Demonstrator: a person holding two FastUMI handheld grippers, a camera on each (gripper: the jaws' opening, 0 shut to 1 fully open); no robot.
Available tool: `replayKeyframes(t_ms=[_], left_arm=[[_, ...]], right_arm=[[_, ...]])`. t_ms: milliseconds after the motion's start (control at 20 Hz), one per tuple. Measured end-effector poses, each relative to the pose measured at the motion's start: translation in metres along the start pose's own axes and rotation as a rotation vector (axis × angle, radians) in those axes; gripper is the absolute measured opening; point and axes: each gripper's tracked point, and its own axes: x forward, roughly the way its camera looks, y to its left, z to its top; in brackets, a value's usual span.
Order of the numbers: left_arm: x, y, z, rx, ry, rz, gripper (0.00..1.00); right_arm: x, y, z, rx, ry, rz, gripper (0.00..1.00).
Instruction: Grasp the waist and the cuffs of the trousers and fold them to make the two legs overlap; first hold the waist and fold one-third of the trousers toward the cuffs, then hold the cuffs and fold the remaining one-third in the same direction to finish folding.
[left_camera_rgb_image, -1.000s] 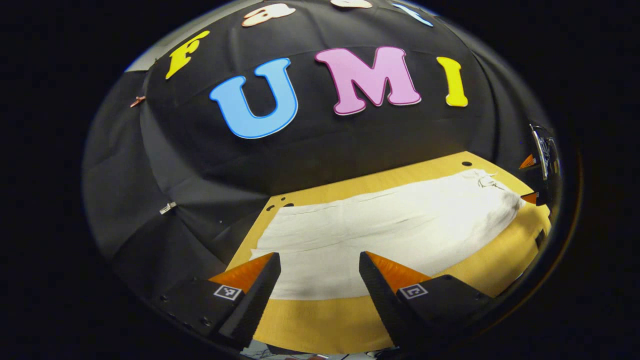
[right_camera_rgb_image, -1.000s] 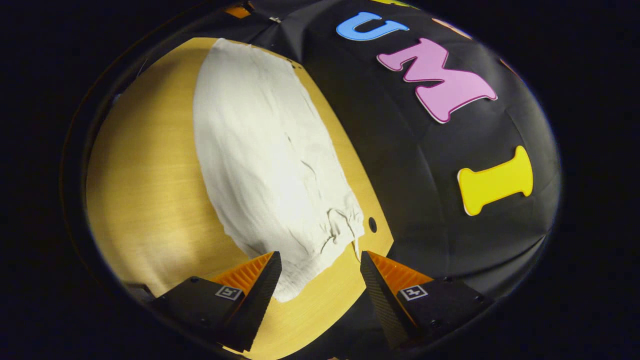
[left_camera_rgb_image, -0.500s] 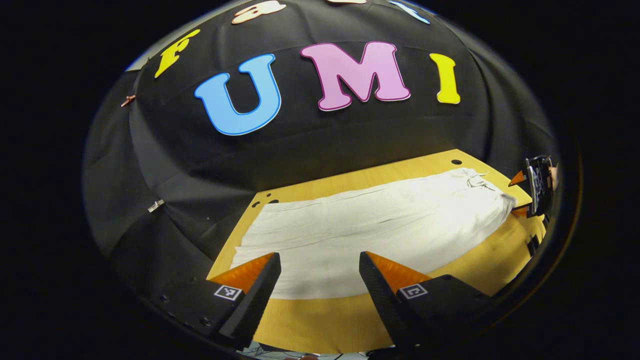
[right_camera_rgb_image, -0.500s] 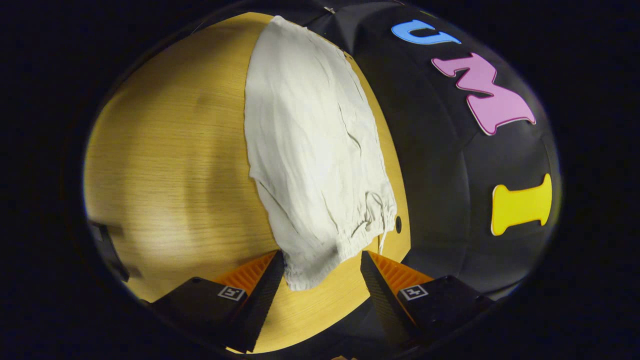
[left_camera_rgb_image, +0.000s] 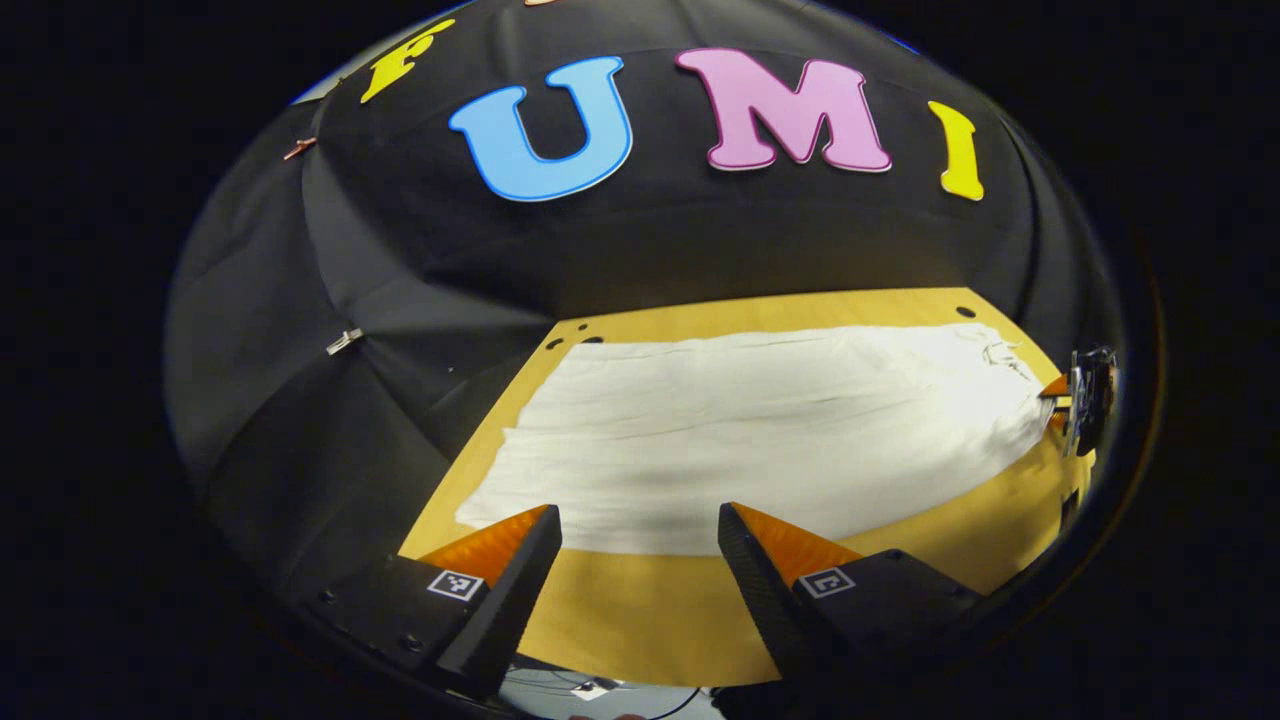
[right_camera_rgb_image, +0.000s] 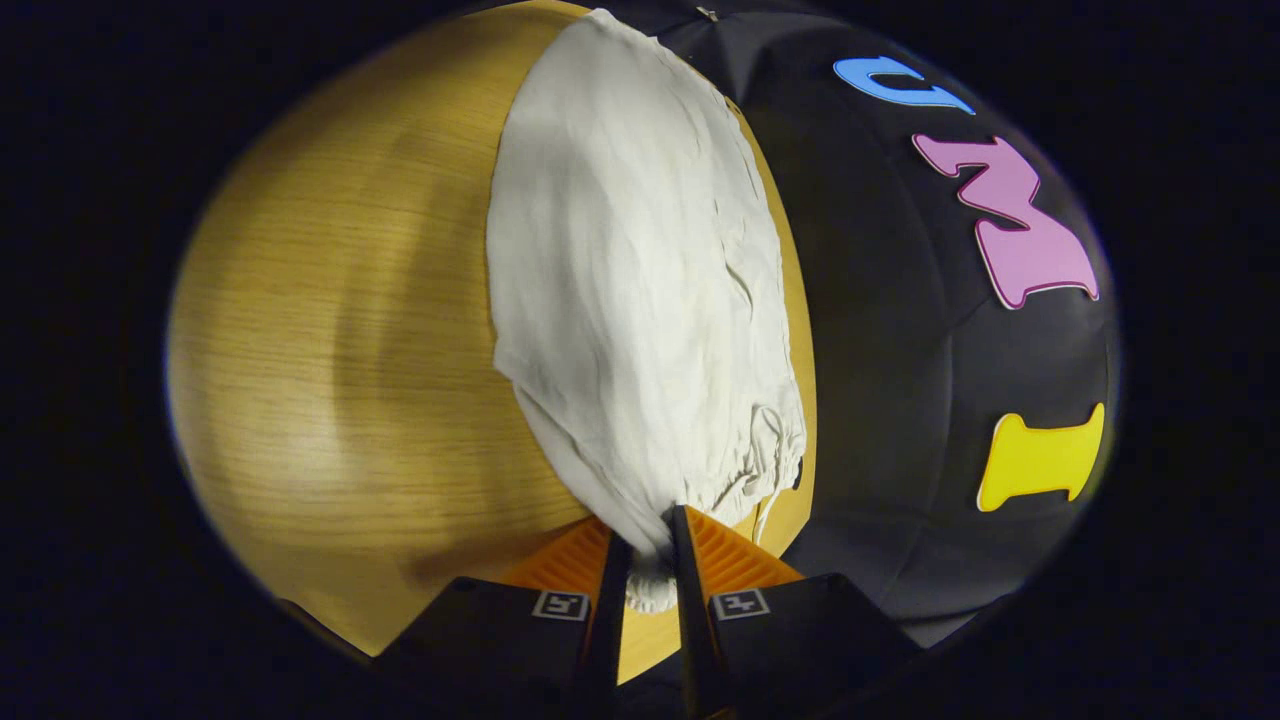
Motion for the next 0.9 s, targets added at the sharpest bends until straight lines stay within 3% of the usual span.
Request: replayKeyframes(t_ms=[150,300,450,600,900], left_arm=[[0.014,0.050,-0.023,0.144,0.045,0.060,0.98],[0.033,0.092,-0.034,0.404,0.054,0.092,0.98],[0.055,0.107,-0.059,0.683,0.071,0.023,0.98],[0.078,0.125,-0.089,0.862,0.114,-0.034,0.98],[0.119,0.161,-0.115,1.037,0.171,-0.047,0.98]], right_arm=[[0.003,0.000,-0.002,0.080,0.008,0.047,0.19],[-0.003,-0.001,0.000,0.131,0.028,0.118,0.12],[-0.003,0.001,0.000,0.149,0.050,0.168,0.06],[-0.003,0.002,0.002,0.091,0.057,0.182,0.06],[-0.002,0.000,0.000,0.041,0.097,0.217,0.06]])
